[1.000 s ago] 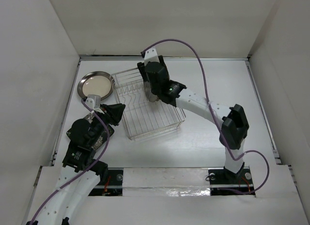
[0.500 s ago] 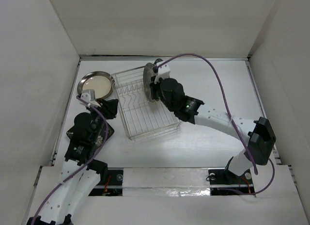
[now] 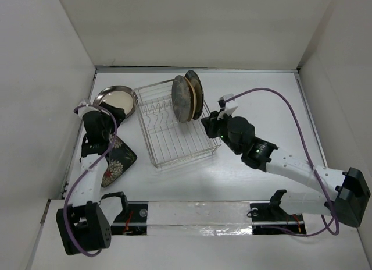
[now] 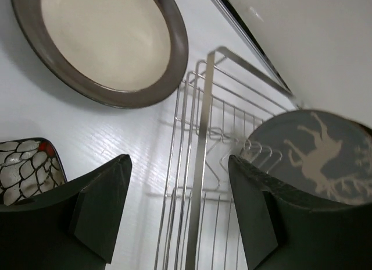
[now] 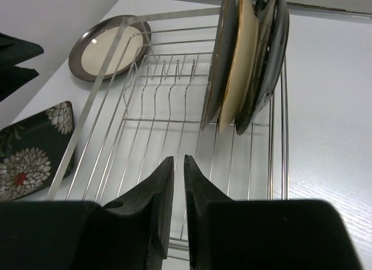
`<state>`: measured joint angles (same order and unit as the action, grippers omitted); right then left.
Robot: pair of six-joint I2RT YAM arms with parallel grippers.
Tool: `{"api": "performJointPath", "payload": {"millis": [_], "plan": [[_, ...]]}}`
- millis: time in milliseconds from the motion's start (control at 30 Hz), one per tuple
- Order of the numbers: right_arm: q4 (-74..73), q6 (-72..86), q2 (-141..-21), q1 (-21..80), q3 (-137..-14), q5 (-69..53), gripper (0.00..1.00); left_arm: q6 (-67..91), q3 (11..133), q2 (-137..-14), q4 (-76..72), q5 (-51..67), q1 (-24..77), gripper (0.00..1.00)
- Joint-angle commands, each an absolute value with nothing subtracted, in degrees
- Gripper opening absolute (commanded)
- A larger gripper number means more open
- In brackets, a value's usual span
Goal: Load the plates into the dish rack
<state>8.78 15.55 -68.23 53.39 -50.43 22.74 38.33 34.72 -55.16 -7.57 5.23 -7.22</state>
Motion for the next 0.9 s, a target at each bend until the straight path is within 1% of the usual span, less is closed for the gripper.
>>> {"api": "performJointPath", "payload": {"millis": [0, 33, 100, 133, 200, 267, 300, 367, 500, 600, 700, 767, 867], "plan": [[13.1, 17.8, -65.3, 51.0, -47.9, 18.7, 0.19, 41.8, 38.5, -58.4, -14.6, 0.9, -8.5, 0.66], [12.6, 18.2, -64.3, 50.4, -47.6, 17.8, 0.20, 41.3, 39.5, -61.7, -14.5, -2.6, -9.2, 0.66], [12.0, 19.1, -63.2, 48.9, -47.2, 16.2, 0.22, 40.3, 41.4, -65.2, -14.0, -5.3, -10.0, 0.67], [11.7, 19.2, -62.1, 48.9, -47.0, 15.3, 0.27, 40.4, 43.0, -67.0, -14.0, -5.2, -10.8, 0.67], [11.3, 19.3, -60.8, 48.3, -46.3, 14.9, 0.29, 41.0, 44.2, -73.0, -14.0, -3.3, -14.5, 0.65], [11.8, 19.8, -58.8, 47.0, -45.4, 14.6, 0.35, 42.4, 45.2, -78.0, -14.6, -0.4, -17.6, 0.62], [12.0, 19.9, -58.4, 47.0, -45.1, 14.2, 0.36, 42.5, 45.3, -79.0, -15.2, -0.4, -18.3, 0.62], [12.4, 20.5, -57.6, 45.6, -44.4, 12.8, 0.36, 42.2, 45.4, -81.2, -16.3, -1.8, -18.9, 0.61], [12.6, 20.9, -57.6, 43.7, -44.1, 10.6, 0.36, 41.7, 48.9, -87.0, -15.8, -0.4, -20.1, 0.61], [12.8, 21.0, -57.8, 43.1, -43.9, 9.8, 0.36, 42.0, 50.9, -91.8, -15.8, 1.6, -20.1, 0.61], [12.8, 21.0, -58.0, 42.5, -43.9, 9.3, 0.36, 43.8, 51.2, -96.1, -18.4, 4.9, -22.2, 0.60], [12.9, 21.0, -58.3, 42.5, -43.9, 9.1, 0.36, 44.2, 52.5, -99.0, -18.9, 7.7, -22.9, 0.59], [12.9, 21.0, -58.4, 42.0, -43.9, 9.0, 0.35, 44.1, 54.2, -101.9, -18.9, 9.0, -22.9, 0.54]]}}
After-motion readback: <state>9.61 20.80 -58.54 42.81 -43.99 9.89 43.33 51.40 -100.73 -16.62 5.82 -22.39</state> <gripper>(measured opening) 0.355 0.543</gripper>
